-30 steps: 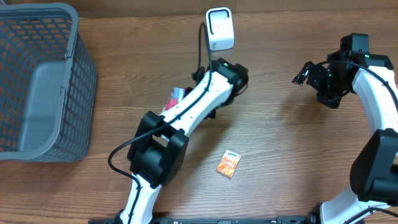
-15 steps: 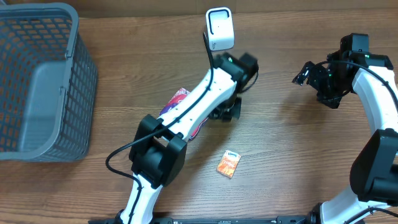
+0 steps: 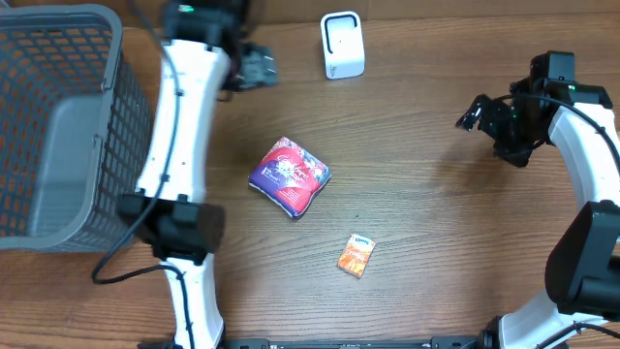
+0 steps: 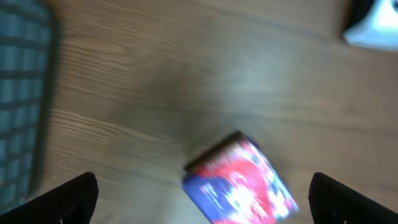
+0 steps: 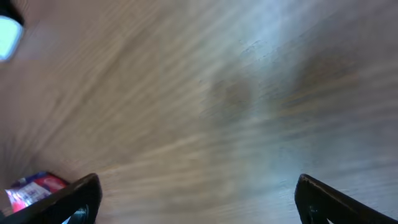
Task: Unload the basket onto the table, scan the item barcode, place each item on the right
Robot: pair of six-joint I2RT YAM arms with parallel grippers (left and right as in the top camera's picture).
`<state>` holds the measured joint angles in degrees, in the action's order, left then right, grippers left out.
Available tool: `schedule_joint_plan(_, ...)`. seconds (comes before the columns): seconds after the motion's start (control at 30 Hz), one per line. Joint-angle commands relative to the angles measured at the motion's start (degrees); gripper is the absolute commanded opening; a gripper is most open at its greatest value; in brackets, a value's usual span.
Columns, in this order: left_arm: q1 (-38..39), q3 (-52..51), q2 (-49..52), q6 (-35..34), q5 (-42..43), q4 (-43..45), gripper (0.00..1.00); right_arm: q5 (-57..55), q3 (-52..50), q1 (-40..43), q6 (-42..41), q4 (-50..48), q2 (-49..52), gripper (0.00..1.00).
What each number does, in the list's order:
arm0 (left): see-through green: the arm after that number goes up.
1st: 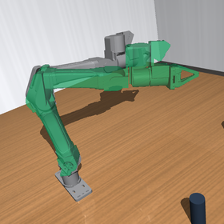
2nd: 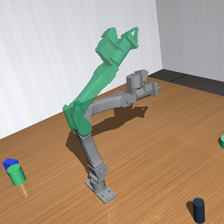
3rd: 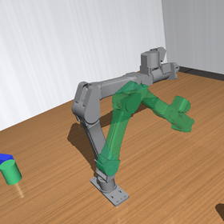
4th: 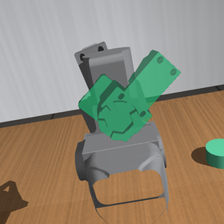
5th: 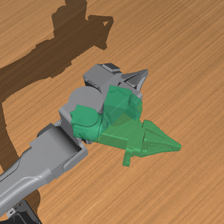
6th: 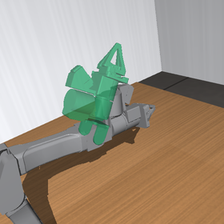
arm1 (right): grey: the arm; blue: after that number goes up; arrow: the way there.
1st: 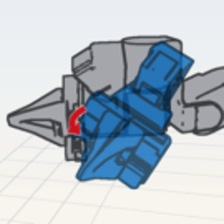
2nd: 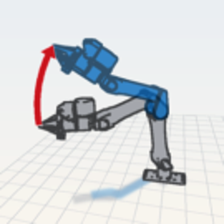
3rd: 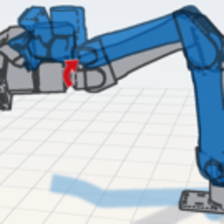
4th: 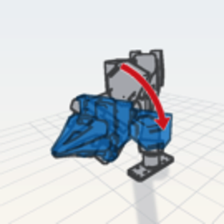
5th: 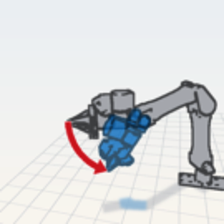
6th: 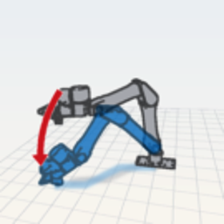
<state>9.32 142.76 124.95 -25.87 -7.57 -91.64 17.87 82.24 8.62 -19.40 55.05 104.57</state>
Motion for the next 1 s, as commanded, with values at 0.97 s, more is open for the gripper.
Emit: schedule_joint_plan(0.97, -8.8, -0.1, -0.1, 1.0, 4.4, 1.7, 1.00, -0.5, -14.8, -44.2, -41.0, -30.1, -1.2, 0.82)
